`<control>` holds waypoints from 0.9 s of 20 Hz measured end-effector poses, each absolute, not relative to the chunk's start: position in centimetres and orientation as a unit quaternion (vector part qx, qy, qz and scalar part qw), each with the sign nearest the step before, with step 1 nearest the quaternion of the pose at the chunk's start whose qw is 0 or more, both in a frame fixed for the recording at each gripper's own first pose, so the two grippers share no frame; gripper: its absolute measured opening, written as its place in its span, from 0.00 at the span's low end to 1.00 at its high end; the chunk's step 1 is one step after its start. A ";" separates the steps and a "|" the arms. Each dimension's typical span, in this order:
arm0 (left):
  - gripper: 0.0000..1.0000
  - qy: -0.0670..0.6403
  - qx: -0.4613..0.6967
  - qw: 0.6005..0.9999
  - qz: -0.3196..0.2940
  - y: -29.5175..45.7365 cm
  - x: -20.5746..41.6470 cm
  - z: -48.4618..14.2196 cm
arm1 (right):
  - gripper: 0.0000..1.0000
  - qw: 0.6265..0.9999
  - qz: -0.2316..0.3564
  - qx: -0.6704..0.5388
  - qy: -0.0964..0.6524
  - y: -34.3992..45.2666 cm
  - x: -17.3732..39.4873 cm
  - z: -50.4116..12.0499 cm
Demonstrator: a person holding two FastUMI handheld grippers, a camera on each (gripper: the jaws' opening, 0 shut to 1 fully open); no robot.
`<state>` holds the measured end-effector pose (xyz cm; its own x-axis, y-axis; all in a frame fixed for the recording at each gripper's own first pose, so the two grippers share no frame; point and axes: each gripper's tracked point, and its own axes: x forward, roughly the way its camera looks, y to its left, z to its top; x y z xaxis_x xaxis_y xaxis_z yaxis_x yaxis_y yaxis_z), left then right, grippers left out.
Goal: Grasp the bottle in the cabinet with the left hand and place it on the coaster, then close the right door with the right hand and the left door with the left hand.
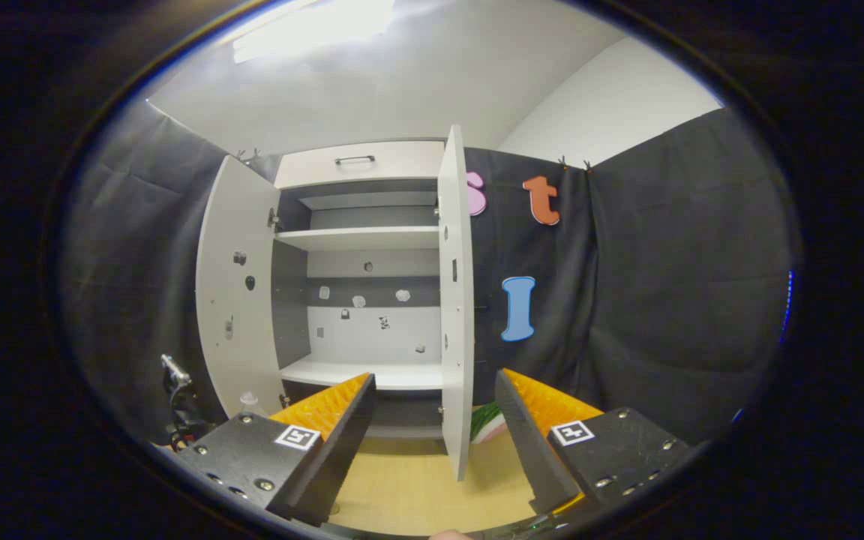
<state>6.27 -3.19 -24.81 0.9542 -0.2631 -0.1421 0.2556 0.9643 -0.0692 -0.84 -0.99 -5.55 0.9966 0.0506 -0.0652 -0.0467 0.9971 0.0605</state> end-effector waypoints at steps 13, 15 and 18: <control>0.81 0.147 0.019 0.973 -0.176 -5.9 4.2 -38.7 | 0.98 0.983 0.106 0.149 0.023 4.5 5.9 -4.4; 0.81 0.160 0.030 0.971 -0.176 -5.9 4.4 -40.0 | 0.98 0.982 0.114 0.147 0.024 5.3 6.4 -4.7; 0.81 0.149 0.035 0.970 -0.186 -6.4 4.9 -40.0 | 0.99 0.982 0.127 0.135 0.028 6.2 7.0 -5.5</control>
